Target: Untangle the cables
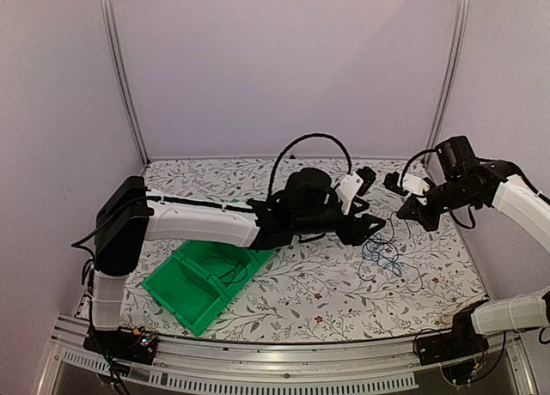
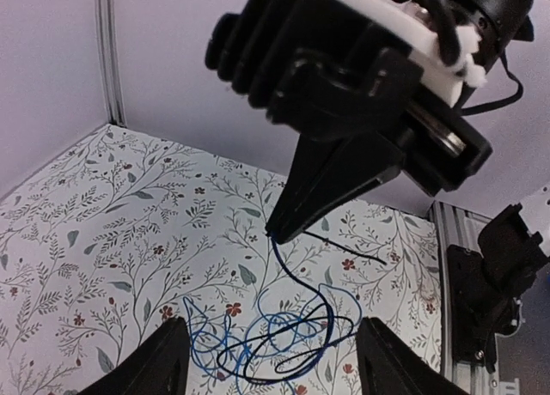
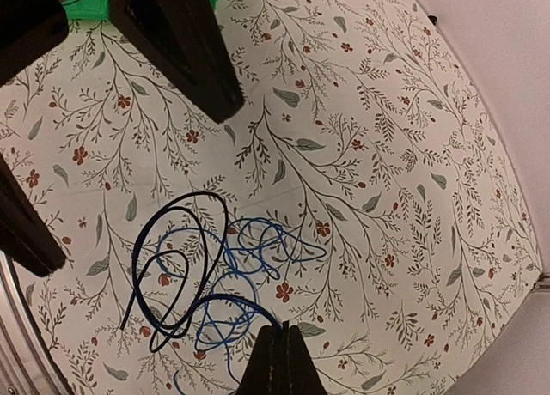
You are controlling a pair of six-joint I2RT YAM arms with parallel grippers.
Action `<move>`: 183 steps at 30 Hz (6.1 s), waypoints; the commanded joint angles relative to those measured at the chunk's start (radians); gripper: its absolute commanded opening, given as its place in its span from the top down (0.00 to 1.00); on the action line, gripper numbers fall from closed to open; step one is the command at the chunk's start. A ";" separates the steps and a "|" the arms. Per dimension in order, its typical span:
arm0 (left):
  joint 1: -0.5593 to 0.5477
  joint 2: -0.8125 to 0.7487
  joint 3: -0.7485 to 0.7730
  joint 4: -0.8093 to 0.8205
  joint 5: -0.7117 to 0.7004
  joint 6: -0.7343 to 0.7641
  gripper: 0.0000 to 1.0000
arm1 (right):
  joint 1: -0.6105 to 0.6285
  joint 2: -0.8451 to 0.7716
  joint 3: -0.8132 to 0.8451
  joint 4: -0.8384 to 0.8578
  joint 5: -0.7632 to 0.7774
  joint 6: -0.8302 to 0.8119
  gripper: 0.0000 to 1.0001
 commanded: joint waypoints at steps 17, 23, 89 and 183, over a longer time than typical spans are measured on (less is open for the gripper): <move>0.024 0.302 0.157 0.271 0.152 -0.203 0.62 | 0.003 0.017 0.124 0.008 -0.222 0.117 1.00; 0.055 0.399 0.204 0.303 0.209 -0.261 0.90 | 0.004 0.003 0.236 0.015 -0.316 0.151 1.00; 0.078 -0.261 -0.563 0.141 -0.320 -0.292 0.56 | 0.008 0.305 0.184 0.330 -0.521 0.335 1.00; 0.080 0.097 -0.279 0.372 0.064 -0.225 1.00 | -0.036 0.383 0.201 0.228 -0.116 0.342 0.61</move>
